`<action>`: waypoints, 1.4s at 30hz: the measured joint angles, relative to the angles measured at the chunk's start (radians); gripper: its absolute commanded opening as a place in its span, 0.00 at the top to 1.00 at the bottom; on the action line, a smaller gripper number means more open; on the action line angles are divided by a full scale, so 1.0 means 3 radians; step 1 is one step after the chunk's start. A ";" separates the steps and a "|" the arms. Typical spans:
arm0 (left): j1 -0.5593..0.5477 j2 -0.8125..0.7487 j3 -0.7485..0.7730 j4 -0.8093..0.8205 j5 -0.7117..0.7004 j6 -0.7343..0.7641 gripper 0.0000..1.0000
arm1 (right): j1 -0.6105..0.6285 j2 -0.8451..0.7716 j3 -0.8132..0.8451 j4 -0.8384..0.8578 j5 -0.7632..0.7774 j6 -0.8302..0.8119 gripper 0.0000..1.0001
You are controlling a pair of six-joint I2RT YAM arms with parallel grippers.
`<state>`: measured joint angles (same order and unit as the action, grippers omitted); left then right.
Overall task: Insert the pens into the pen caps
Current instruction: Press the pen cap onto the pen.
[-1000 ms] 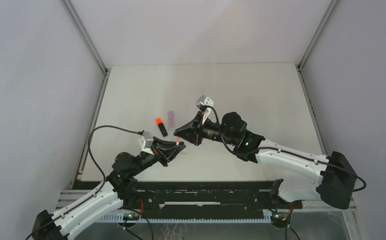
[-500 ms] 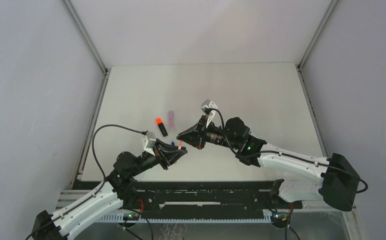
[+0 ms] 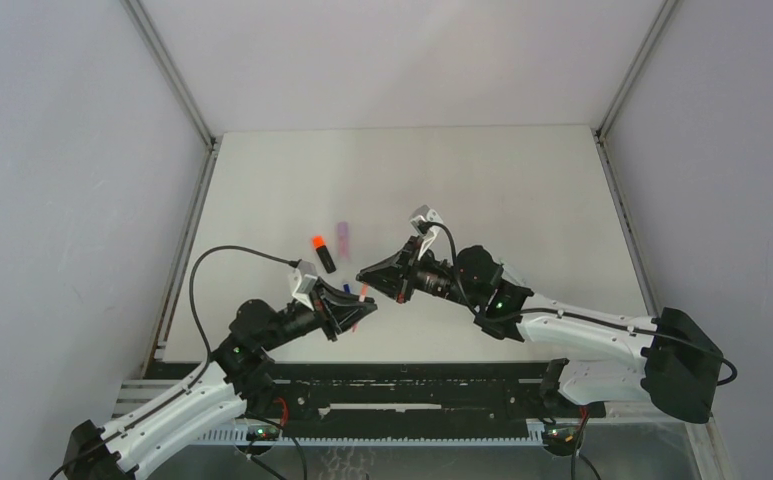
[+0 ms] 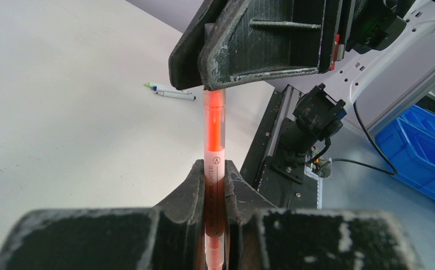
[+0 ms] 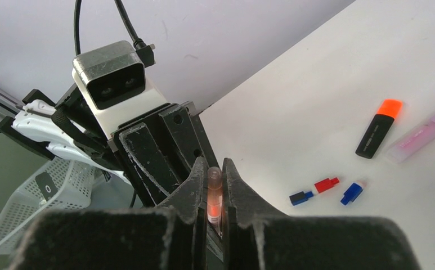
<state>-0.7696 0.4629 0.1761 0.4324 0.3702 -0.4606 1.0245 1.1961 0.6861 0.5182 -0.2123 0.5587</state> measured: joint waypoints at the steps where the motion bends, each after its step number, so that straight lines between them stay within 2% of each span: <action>1: 0.0000 -0.0001 0.0000 -0.0017 0.0004 -0.0001 1.00 | 0.0005 -0.0001 -0.0017 0.0011 0.0013 0.0013 1.00; 20: 0.0111 0.0004 0.0008 -0.0187 0.0013 -0.0151 1.00 | 0.0092 0.0095 -0.0097 0.0071 0.0390 0.0291 1.00; 30: 0.0495 0.0117 0.0034 -0.0104 0.0633 -0.0559 1.00 | 0.0172 0.0117 -0.0089 0.0067 0.0518 0.0245 1.00; 42: 0.0712 0.0193 0.0099 0.0135 0.1002 -0.0896 1.00 | 0.0228 0.0163 -0.0061 0.0206 0.0535 0.0234 1.00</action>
<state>-0.5560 0.5209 0.2058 0.4728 0.6708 -0.7296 1.0927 1.2449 0.6678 0.5800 -0.0517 0.6289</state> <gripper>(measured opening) 0.144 0.035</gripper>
